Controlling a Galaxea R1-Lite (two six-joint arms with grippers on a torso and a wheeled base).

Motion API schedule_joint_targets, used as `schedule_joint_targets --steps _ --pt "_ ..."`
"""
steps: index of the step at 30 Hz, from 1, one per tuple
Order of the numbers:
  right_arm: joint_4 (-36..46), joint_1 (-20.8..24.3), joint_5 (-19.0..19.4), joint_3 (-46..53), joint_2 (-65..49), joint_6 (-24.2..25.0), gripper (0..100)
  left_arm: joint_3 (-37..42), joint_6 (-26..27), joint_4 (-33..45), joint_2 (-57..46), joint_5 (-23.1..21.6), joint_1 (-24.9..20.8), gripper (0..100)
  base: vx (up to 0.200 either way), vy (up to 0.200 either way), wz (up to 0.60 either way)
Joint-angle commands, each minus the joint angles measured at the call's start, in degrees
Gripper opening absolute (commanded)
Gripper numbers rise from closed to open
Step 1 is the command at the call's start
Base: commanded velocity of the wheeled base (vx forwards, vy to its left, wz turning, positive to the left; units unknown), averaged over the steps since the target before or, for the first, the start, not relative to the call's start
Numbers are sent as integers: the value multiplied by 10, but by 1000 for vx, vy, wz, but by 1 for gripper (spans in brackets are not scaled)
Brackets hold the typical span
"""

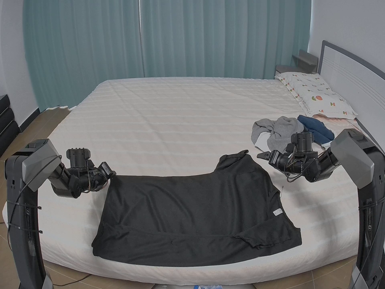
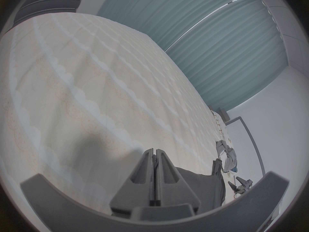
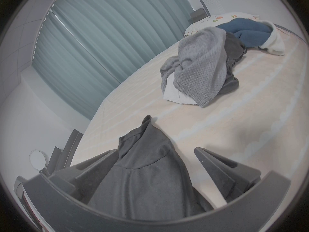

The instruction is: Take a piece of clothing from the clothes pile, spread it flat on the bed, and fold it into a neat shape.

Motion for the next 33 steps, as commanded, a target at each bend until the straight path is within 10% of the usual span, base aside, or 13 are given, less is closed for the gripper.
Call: schedule_joint_targets --steps 1,25,26,33 --pt "5 2 -5 -54 71 1 100 0 -1 0 1 0 1 0 0 0 0" --pt "54 20 -29 -183 133 32 100 0 0 -1 1 0 1 0 0 0 0" --pt "57 19 -29 -183 133 32 0 0 0 -1 1 0 1 0 0 0 0" --pt "66 7 -29 -180 126 32 0 0 1 -1 -1 1 1 0 0 0 0"
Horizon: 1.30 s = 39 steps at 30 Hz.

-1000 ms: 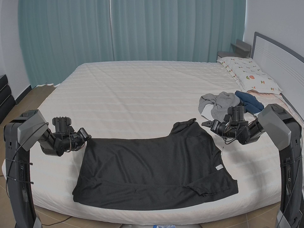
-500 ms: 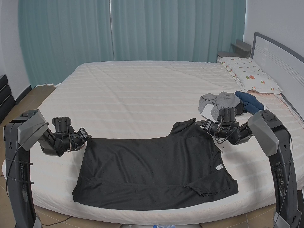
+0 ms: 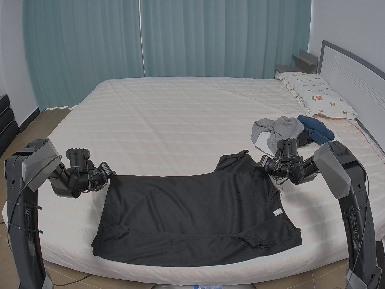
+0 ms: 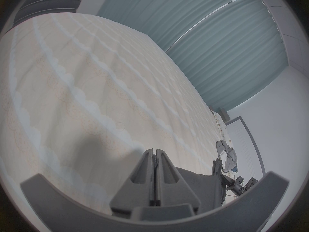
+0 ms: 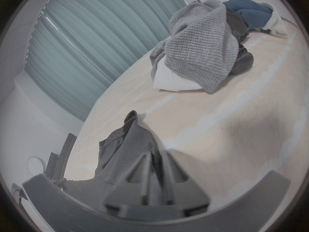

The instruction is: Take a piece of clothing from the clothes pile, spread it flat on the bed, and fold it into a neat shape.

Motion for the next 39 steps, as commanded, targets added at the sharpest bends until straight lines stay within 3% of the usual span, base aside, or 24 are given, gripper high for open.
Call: schedule_joint_targets --steps 1,19,26,33,39 --pt "8 -8 0 2 -7 0 0 0 0 0 -2 0 0 0 0 0 0" --pt "-3 -26 17 98 -101 27 0 10 3 0 -40 21 5 0 0 0 0" --pt "-151 -25 19 167 -106 30 0 11 1 0 -53 21 17 0 0 0 0" --pt "-161 -26 24 194 -116 29 0 18 4 1 -59 21 18 0 0 0 0" --pt "-161 -32 62 238 -152 29 0 40 14 2 -79 15 21 0 0 0 0"
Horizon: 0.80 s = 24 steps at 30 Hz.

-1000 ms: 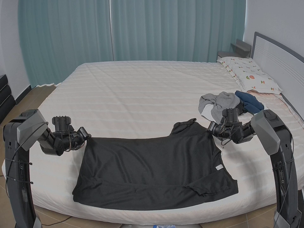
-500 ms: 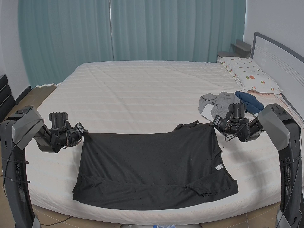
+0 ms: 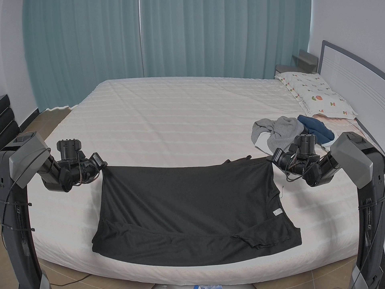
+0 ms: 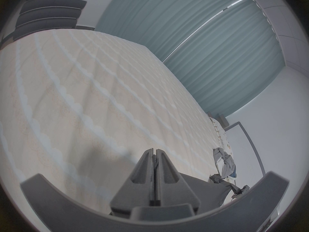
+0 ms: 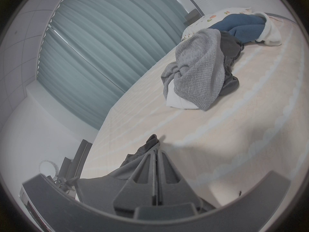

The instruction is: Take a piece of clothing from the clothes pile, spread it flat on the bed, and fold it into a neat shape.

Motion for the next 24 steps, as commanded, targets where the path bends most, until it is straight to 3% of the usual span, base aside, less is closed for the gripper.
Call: schedule_joint_targets --steps 1,11,16,19,24 --pt "0 -5 17 33 -37 0 0 19 18 0 -22 -5 3 0 0 0 0" --pt "0 -21 47 96 -87 -3 0 44 67 -2 -33 -7 9 0 0 0 0" --pt "-1 -23 67 142 -113 -7 0 72 108 -2 -49 -31 17 0 0 0 0" --pt "-2 -26 68 147 -117 -6 0 87 144 -3 -54 -44 17 0 0 0 0" --pt "-24 -34 62 137 -113 -2 0 92 147 -17 -48 -36 13 0 0 0 0"
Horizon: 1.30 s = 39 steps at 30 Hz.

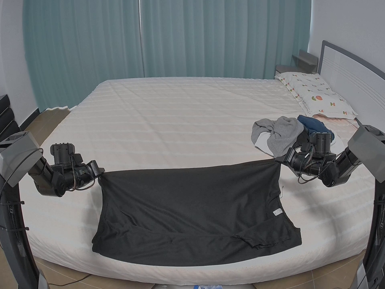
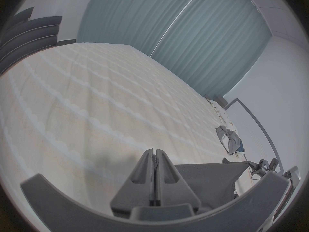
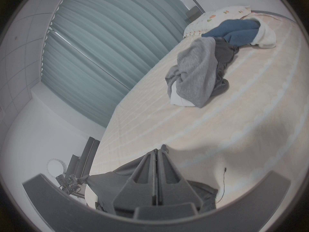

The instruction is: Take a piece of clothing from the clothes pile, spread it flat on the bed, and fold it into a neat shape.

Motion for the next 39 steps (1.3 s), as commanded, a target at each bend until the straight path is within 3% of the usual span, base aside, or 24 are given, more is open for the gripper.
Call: schedule_joint_targets --steps 1,4,13,32,39 --pt "-16 -8 -1 0 -4 1 0 9 -1 -15 -1 1 -1 0 0 0 0" --pt "-18 -8 -2 0 -2 1 0 10 0 -23 0 1 -1 0 0 0 0" --pt "-18 -7 -25 -24 24 2 0 9 -78 -97 14 1 -19 0 0 0 0" --pt "-19 -7 -26 -22 14 4 0 5 -73 -106 16 13 -16 0 0 0 0" --pt "-29 -7 -24 -15 10 31 0 9 -71 -106 17 13 -16 0 0 0 0"
